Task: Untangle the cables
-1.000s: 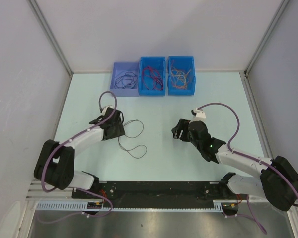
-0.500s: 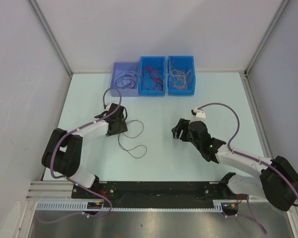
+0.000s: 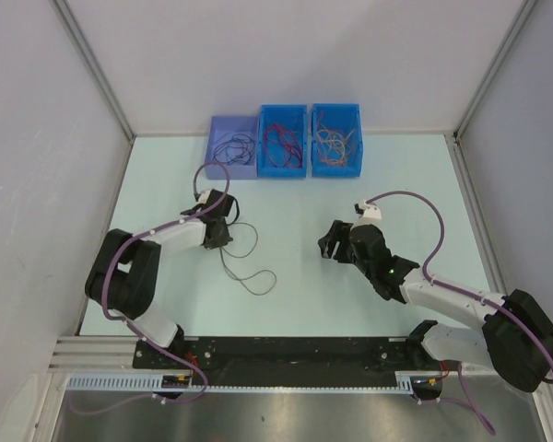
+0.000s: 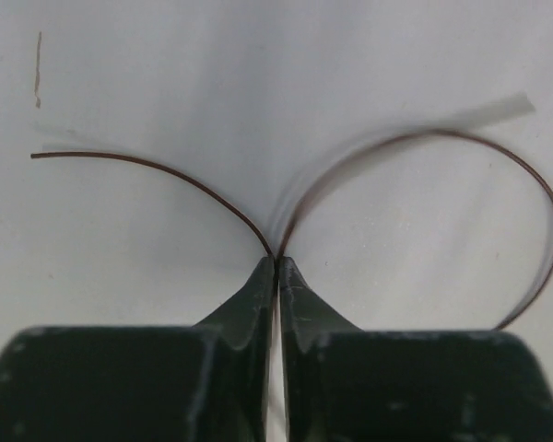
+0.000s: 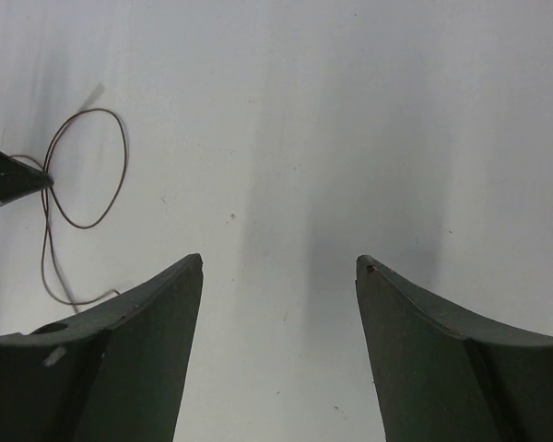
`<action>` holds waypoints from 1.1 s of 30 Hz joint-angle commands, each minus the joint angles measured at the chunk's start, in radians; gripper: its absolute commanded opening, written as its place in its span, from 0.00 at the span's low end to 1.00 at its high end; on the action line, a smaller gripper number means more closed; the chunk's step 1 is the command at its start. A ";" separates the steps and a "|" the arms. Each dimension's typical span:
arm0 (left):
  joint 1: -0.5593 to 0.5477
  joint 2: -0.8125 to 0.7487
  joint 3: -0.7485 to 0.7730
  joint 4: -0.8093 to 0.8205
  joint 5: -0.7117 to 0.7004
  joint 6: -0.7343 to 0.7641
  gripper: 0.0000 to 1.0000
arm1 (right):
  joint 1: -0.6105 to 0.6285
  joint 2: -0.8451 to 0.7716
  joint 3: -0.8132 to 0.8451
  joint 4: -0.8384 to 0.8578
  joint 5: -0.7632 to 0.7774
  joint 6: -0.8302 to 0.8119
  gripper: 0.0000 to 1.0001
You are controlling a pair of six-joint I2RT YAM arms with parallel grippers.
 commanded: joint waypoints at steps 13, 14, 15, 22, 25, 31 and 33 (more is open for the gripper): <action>-0.014 -0.195 0.035 -0.076 -0.007 0.032 0.00 | -0.003 -0.009 0.002 0.042 0.012 -0.012 0.72; -0.014 -0.218 0.060 -0.101 -0.008 0.035 0.00 | -0.003 -0.009 0.002 0.042 0.010 -0.012 0.72; -0.015 -0.241 0.076 -0.112 -0.011 0.041 0.00 | -0.003 -0.009 0.002 0.041 0.010 -0.012 0.72; -0.017 -0.384 0.202 -0.190 -0.024 0.061 0.00 | -0.003 -0.008 0.001 0.041 0.014 -0.011 0.72; -0.017 -0.411 0.268 -0.208 -0.022 0.076 0.00 | -0.003 -0.009 0.001 0.042 0.012 -0.011 0.72; -0.017 -0.427 0.419 -0.187 -0.028 0.121 0.00 | -0.005 -0.009 0.001 0.042 0.014 -0.011 0.72; -0.017 -0.407 0.464 -0.187 -0.033 0.138 0.00 | -0.003 -0.009 0.002 0.040 0.012 -0.011 0.72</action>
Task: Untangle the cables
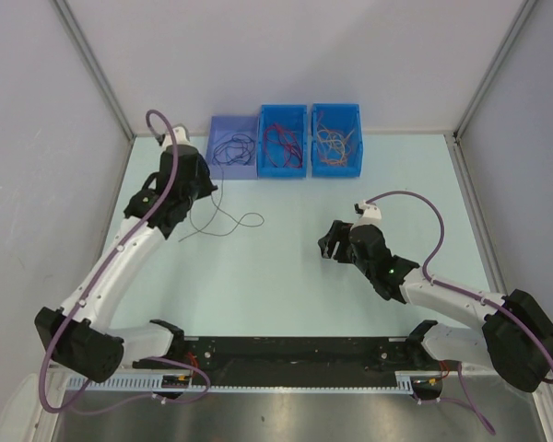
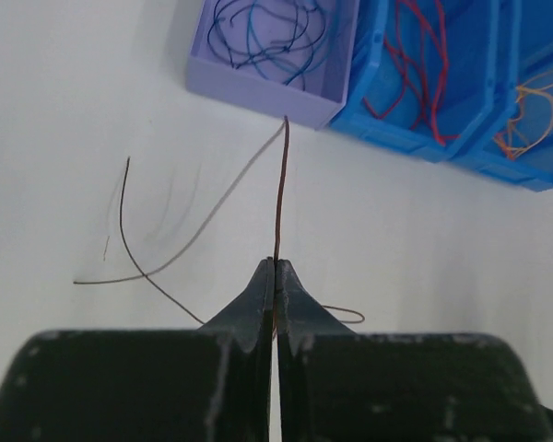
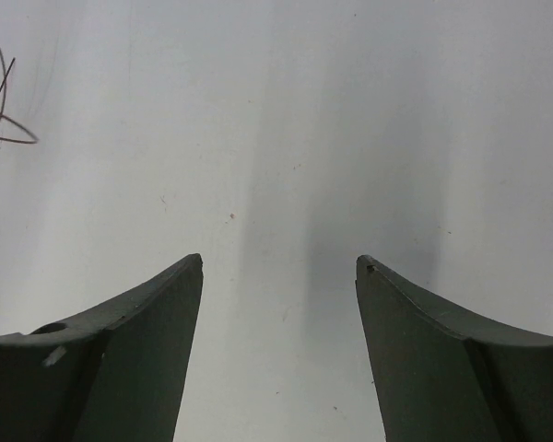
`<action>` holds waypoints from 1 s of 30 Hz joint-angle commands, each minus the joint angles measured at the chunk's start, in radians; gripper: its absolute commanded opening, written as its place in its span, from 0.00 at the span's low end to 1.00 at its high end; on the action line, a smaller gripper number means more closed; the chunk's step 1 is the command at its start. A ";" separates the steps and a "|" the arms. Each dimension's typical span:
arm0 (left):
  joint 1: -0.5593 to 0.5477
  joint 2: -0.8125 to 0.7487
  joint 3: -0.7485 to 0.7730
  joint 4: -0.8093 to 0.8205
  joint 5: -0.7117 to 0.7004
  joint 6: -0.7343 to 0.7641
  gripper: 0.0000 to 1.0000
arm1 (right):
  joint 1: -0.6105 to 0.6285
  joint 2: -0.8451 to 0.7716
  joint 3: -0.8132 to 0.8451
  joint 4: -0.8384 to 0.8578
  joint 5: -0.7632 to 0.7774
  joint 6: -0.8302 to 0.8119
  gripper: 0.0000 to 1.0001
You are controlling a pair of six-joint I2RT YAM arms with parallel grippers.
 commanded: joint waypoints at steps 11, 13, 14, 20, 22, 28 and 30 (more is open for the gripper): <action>0.013 0.234 0.642 -0.002 -0.038 0.132 0.00 | -0.003 -0.006 0.002 0.040 0.015 -0.002 0.72; 0.039 0.284 0.753 0.010 -0.003 0.130 0.00 | -0.003 -0.003 0.002 0.042 0.017 -0.003 0.72; 0.050 0.338 0.792 0.018 0.014 0.127 0.00 | -0.003 -0.001 0.001 0.044 0.017 -0.003 0.72; 0.101 0.553 1.145 0.051 0.077 0.121 0.00 | -0.002 0.000 0.001 0.047 0.017 -0.005 0.72; 0.113 0.570 1.148 0.174 0.090 0.124 0.00 | -0.002 0.002 0.002 0.048 0.017 -0.005 0.72; 0.165 0.700 1.153 0.447 0.139 0.096 0.00 | 0.000 0.006 0.002 0.054 0.014 -0.010 0.72; 0.180 0.774 1.179 0.462 0.141 0.086 0.00 | 0.000 0.008 0.001 0.054 0.015 -0.011 0.72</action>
